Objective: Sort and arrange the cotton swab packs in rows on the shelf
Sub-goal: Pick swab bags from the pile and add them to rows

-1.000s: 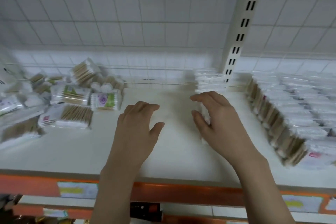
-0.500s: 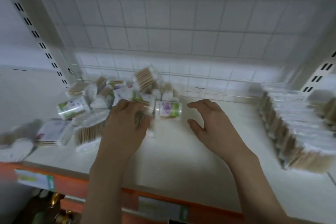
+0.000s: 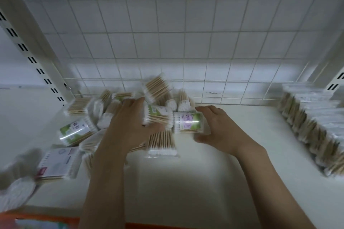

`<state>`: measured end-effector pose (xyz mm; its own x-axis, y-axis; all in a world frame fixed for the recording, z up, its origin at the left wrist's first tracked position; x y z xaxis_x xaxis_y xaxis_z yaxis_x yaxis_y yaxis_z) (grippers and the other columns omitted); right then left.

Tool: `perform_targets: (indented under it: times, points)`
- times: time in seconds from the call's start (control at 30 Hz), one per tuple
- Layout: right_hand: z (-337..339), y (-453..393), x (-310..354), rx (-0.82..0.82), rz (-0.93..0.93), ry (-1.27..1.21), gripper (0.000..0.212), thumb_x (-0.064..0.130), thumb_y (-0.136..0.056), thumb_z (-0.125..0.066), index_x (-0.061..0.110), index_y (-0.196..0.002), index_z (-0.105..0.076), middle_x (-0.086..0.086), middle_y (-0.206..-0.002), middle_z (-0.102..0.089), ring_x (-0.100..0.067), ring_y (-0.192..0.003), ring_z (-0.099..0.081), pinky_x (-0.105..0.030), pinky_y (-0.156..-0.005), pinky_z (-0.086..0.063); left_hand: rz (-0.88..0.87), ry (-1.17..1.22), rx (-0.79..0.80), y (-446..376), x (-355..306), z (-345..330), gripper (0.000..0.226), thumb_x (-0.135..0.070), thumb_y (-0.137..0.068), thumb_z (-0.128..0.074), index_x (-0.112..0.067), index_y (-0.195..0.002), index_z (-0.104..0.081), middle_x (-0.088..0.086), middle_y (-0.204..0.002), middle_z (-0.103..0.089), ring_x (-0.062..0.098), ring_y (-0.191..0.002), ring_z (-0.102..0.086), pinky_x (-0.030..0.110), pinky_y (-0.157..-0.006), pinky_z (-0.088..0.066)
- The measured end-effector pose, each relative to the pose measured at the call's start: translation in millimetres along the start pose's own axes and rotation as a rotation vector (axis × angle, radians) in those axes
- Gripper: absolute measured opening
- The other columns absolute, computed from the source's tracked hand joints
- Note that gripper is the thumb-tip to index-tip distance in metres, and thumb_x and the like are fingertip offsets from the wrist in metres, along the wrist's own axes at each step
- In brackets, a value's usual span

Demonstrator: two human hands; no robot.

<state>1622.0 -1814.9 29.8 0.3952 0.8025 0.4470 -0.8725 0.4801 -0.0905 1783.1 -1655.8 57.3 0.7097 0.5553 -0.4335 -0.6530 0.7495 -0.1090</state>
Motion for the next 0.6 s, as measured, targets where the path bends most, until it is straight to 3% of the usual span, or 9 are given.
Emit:
perform_targets:
  times: [0.27, 0.47, 0.6]
  points:
    - [-12, -5, -2, -0.071, -0.012, -0.004, 0.061, 0.028, -0.077, -0.071, 0.02, -0.13, -0.042, 0.003, -0.123, -0.05, -0.018, -0.113, -0.045, -0.022, -0.087, -0.036, -0.057, 0.062, -0.004, -5, 2, -8, 0.086, -0.04, -0.064, -0.08, -0.014, -0.135, -0.039, 0.008, -0.123, -0.057, 0.026, -0.113, -0.051, 0.041, -0.093, -0.042]
    - [2, 11, -1, -0.099, -0.013, -0.038, 0.057, 0.032, -0.076, -0.072, 0.019, -0.125, -0.046, 0.003, -0.118, -0.049, -0.015, -0.111, -0.043, -0.016, -0.083, -0.031, -0.033, 0.1, -0.046, 3, -8, -3, 0.089, -0.042, -0.065, -0.079, -0.021, -0.139, -0.035, 0.009, -0.131, -0.047, 0.027, -0.117, -0.046, 0.037, -0.094, -0.038]
    - [20, 37, -1, -0.168, -0.03, -0.09, 0.059, 0.03, -0.076, -0.072, 0.02, -0.127, -0.045, 0.006, -0.118, -0.049, -0.01, -0.109, -0.045, -0.01, -0.08, -0.03, -0.107, 0.16, -0.132, 17, -27, 4, 0.087, -0.039, -0.069, -0.077, -0.028, -0.142, -0.031, 0.009, -0.128, -0.041, 0.026, -0.116, -0.043, 0.034, -0.089, -0.035]
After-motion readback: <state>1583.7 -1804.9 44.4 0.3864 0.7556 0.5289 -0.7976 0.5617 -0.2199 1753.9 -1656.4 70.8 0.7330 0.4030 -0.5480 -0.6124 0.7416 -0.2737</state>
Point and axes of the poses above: each hand's wrist, its own y-axis away from the middle knuckle, its own z-axis out of the back of the hand, x = y × z, the point moved 2 cm from there along -y, towards the middle knuckle
